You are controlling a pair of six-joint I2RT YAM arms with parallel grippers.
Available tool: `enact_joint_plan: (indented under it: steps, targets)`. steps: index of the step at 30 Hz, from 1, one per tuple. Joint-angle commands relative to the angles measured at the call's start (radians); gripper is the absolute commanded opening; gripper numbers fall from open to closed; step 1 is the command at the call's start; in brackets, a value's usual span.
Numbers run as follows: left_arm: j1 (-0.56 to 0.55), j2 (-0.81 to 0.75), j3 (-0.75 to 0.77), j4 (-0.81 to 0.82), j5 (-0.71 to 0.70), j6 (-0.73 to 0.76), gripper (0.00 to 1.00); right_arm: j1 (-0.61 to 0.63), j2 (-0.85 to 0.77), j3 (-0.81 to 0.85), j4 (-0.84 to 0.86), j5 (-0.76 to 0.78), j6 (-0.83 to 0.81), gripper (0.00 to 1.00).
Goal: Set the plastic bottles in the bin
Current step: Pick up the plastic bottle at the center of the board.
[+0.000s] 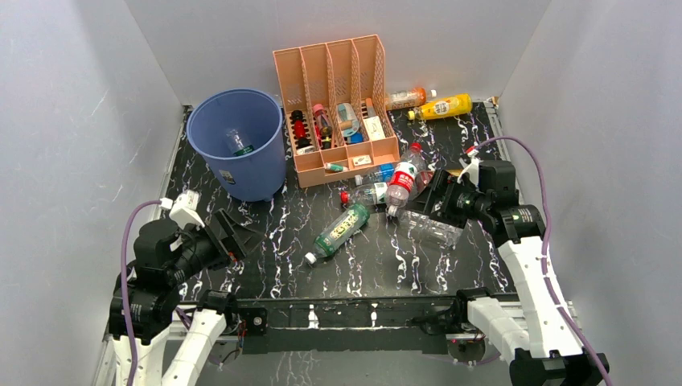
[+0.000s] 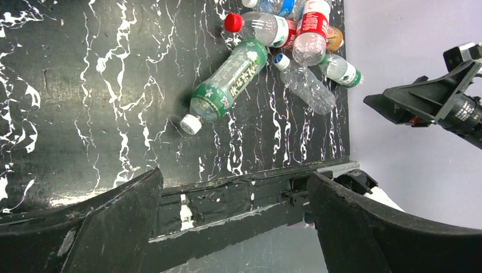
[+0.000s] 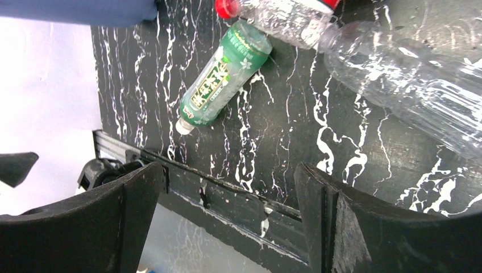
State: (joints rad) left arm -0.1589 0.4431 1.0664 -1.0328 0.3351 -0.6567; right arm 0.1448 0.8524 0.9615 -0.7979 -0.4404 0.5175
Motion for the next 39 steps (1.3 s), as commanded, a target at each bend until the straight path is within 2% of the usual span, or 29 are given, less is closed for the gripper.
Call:
enact_joint_plan:
  steps: [1, 7, 10, 14, 17, 20, 24, 27, 39]
  targets:
    - [0.008, 0.054, -0.006, 0.023, 0.084, 0.011, 0.98, 0.054, 0.032, 0.039, 0.036, 0.008, -0.031, 0.98]
    - [0.006, 0.256, 0.078, 0.127, 0.106, 0.088, 0.98, 0.104, 0.102, 0.058, 0.054, 0.028, -0.058, 0.98]
    - [-0.002, 0.337, 0.084, 0.171, 0.107, 0.059, 0.98, 0.129, 0.132, 0.047, 0.058, 0.056, -0.084, 0.98]
    - [-0.003, 0.360, -0.054, 0.336, 0.124, 0.007, 0.98, 0.130, 0.130, 0.035, 0.067, 0.089, -0.078, 0.98]
    - [-0.023, 0.417, -0.120, 0.402, 0.134, 0.040, 0.98, 0.130, 0.090, -0.017, 0.107, 0.097, -0.046, 0.98]
    - [-0.134, 0.488, -0.111, 0.426, 0.050, 0.104, 0.98, 0.130, 0.068, -0.049, 0.098, 0.092, -0.038, 0.98]
    - [-0.412, 0.610, -0.073, 0.476, -0.160, 0.139, 0.98, 0.130, 0.044, -0.070, 0.094, 0.100, -0.051, 0.98]
    - [-0.559, 0.739, -0.074, 0.510, -0.288, 0.157, 0.98, 0.130, 0.043, -0.043, 0.056, 0.118, -0.078, 0.98]
    - [-0.709, 1.014, -0.072, 0.681, -0.424, 0.277, 0.98, 0.129, 0.022, -0.091, 0.104, 0.110, -0.060, 0.99]
